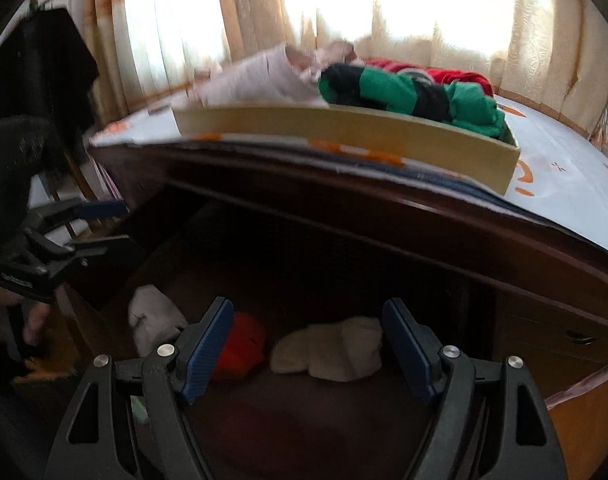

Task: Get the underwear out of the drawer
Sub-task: 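Lower both tools into the open drawer toward the socks, then grasp the beige sock with the right tool while the left tool grasps the white sock, then lift the white sock with the left tool while the right tool lifts the beige sock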

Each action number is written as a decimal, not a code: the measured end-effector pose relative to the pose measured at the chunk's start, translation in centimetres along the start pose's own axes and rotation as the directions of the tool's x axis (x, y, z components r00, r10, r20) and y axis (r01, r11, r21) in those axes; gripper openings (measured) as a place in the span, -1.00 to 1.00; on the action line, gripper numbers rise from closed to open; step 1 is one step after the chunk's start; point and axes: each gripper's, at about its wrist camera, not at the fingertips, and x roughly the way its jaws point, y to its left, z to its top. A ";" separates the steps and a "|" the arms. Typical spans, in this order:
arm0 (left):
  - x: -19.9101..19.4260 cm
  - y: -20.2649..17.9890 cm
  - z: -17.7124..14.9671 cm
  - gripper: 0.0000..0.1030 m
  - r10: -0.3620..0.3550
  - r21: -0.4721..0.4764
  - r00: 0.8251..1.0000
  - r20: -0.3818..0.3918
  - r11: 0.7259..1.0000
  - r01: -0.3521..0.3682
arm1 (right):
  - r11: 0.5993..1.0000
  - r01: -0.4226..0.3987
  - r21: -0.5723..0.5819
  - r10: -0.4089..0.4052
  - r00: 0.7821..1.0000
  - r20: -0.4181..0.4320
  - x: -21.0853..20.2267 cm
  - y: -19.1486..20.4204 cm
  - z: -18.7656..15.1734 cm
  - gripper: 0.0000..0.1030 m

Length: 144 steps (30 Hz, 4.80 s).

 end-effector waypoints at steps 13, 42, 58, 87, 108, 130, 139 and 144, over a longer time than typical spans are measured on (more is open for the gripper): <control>2.0 0.4 -1.3 0.94 0.027 0.031 0.991 -0.129 0.999 -0.023 | 0.992 0.032 -0.118 -0.055 0.979 -0.196 3.8 -0.3 0.2 0.53; 3.0 1.5 -1.6 0.94 0.006 0.017 0.976 -0.216 1.000 -0.002 | 0.961 -0.053 -0.270 -0.083 0.880 -0.468 11.4 1.5 -0.7 0.13; 2.9 1.7 -2.2 0.94 -0.026 -0.022 0.966 -0.257 1.000 0.021 | 0.974 -0.065 -0.219 -0.012 0.942 -0.336 7.7 0.1 -1.1 -0.41; 7.5 1.1 -3.0 0.54 -0.191 -0.143 0.844 -0.502 0.980 0.136 | 0.981 -0.150 -0.125 0.107 0.949 -0.297 5.3 -4.0 -0.7 -0.41; 6.7 -0.3 -4.3 -0.61 -0.170 -0.069 0.872 -0.460 0.985 0.156 | 0.986 -0.136 -0.098 0.103 0.954 -0.280 4.9 -4.4 -0.7 -0.41; 1.4 0.8 -3.9 -0.73 -0.067 -0.006 0.983 -0.171 0.998 0.067 | 0.988 -0.111 -0.110 0.088 0.978 -0.191 3.3 -4.0 -1.5 -0.41; 0.3 0.1 -3.2 -0.74 -0.043 0.023 0.995 -0.085 0.999 0.045 | 0.988 -0.137 -0.076 0.130 0.987 -0.096 1.4 -4.7 -1.9 -0.41; -0.2 0.3 -3.3 -0.74 -0.040 0.011 0.998 -0.047 0.999 0.040 | 0.988 -0.130 -0.089 0.123 0.989 -0.076 1.0 -4.8 -1.8 -0.41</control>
